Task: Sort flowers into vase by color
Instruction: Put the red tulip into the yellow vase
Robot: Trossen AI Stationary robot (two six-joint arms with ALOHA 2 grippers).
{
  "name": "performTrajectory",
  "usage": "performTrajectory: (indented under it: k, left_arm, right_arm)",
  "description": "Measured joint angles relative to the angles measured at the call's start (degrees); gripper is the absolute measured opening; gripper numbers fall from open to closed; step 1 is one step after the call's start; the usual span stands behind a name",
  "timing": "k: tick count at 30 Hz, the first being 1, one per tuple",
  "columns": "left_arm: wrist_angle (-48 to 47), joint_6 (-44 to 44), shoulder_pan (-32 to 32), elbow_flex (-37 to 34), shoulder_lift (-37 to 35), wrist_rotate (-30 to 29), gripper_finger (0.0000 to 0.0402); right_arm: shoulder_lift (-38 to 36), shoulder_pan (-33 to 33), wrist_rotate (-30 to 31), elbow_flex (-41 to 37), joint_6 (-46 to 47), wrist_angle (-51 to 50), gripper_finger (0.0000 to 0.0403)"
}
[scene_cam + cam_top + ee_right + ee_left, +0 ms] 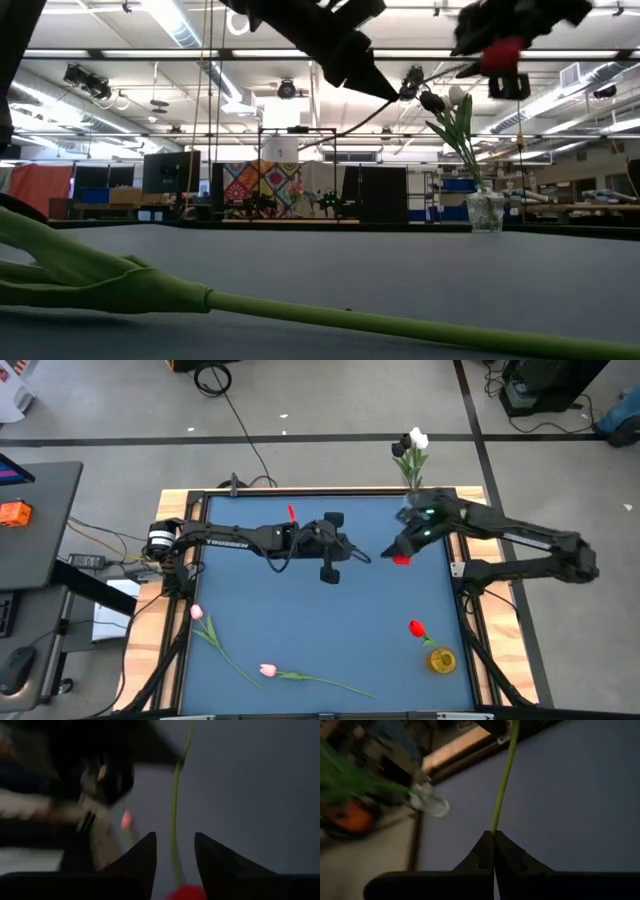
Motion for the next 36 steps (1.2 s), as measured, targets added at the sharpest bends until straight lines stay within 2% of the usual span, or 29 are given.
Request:
performTrajectory:
  k: [6,8,10,12,15,20,25,31,36]
  left_arm:
    - [2.8,-21.19,3.42,0.0,0.0,7.3,0.0001]
    - [6.61,-29.15,4.67,0.0,0.0,9.3,0.0001]
    - [12.0,-36.25,5.87,0.0,0.08,12.38,0.0001]
    - [19.55,-42.86,6.62,0.02,0.81,14.91,0.0001]
    - [31.97,-52.99,6.56,0.02,2.79,15.41,0.0]
    - [48.72,-63.69,5.14,0.04,7.5,14.62,0.0]
    - [52.34,-66.76,2.71,0.03,10.25,11.55,0.0]
    - [53.05,-64.22,0.17,0.02,10.43,8.88,0.0]
    - [53.91,-65.08,-0.23,0.02,10.38,7.01,0.0]
  right_arm:
    - [-16.15,0.92,25.02,0.04,-4.56,0.09,0.0144]
    - [-21.06,1.58,31.15,0.04,-6.64,0.11,0.0143]
    - [-25.02,1.88,33.79,0.06,-9.0,0.11,0.0143]
    - [-28.91,1.99,34.25,0.07,-10.93,-0.05,0.0142]
    - [-32.88,1.99,32.84,0.07,-11.33,-0.16,0.0142]
    - [-32.85,1.99,28.89,0.07,-12.97,0.46,0.0142]
    - [-26.79,2.01,25.33,0.07,-15.99,8.27,0.0142]
    - [-20.09,2.01,24.25,0.03,-16.39,14.28,0.0142]
    - [-15.96,2.34,15.95,-0.04,-17.03,17.16,0.0142]
